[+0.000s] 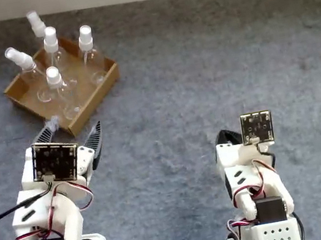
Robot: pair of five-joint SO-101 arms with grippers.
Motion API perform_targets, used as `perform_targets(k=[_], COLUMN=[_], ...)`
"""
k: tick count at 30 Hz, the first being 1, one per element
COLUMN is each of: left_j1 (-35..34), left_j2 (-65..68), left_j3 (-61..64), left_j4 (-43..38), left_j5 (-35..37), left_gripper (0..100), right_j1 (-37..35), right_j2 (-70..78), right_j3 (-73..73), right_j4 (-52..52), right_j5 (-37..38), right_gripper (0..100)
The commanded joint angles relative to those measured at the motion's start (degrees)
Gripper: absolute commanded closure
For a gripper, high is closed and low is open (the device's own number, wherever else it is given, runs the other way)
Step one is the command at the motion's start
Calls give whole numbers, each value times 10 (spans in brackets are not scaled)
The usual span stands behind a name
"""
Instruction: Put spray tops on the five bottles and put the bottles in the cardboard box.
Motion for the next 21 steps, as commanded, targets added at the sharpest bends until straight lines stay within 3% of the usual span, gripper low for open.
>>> perform_targets(k=[1,14,21], left_j1=[8,8,7], left_j2=[-47,-97,-97], left_j3=[41,145,174], left_j4=[1,4,4], left_j5=[-4,-4,-3], left_gripper=[761,762,762], right_j1=[9,9,9], right_j2=[-7,-7,-7], right_j3=[80,80,79], right_j4=[51,230,232], right_j5=[7,8,8], right_gripper=[986,986,986])
